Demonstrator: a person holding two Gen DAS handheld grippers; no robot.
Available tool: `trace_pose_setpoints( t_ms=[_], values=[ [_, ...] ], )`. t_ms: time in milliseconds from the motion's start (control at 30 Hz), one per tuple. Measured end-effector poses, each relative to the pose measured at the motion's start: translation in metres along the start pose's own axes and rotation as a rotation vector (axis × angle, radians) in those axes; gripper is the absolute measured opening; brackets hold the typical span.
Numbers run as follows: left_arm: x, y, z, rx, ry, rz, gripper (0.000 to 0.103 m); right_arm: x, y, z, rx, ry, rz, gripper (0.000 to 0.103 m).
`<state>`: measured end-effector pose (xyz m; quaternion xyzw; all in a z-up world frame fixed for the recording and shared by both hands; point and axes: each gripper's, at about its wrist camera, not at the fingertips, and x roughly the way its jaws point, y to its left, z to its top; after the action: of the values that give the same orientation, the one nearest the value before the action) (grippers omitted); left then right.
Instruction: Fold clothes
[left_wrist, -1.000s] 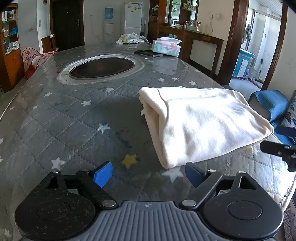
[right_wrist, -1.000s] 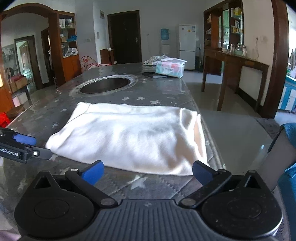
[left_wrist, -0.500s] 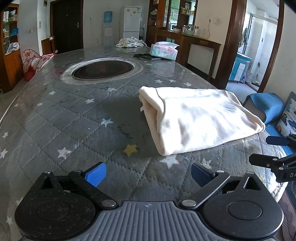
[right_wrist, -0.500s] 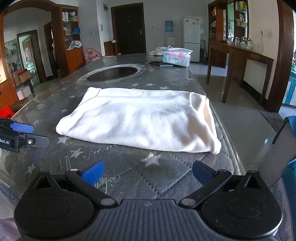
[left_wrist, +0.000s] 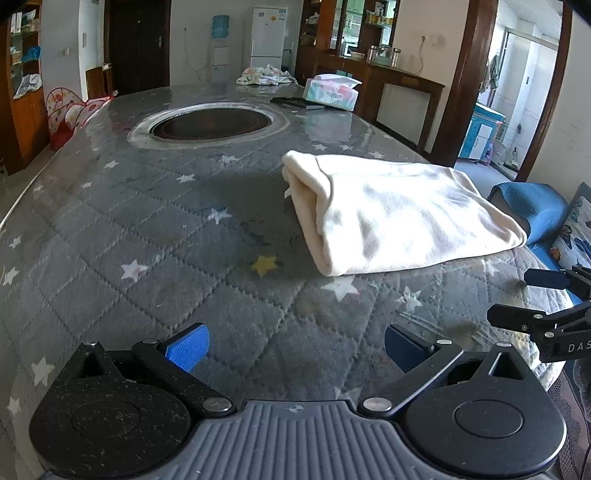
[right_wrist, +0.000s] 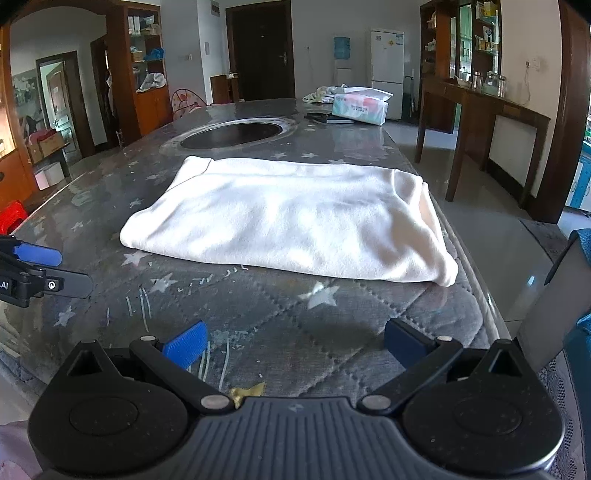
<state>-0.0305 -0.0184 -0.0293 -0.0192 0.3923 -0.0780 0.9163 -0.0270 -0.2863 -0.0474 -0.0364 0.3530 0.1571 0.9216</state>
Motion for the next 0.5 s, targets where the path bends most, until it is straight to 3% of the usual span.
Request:
trace_pose_setpoints(
  t_ms=[500],
  values=[
    [0.0013, -0.0035, -0.0036, 0.012, -0.008, 0.021, 0.103, 0.0019, 0.0044, -0.0034, -0.033, -0.005, -0.014, 0.103]
  ],
)
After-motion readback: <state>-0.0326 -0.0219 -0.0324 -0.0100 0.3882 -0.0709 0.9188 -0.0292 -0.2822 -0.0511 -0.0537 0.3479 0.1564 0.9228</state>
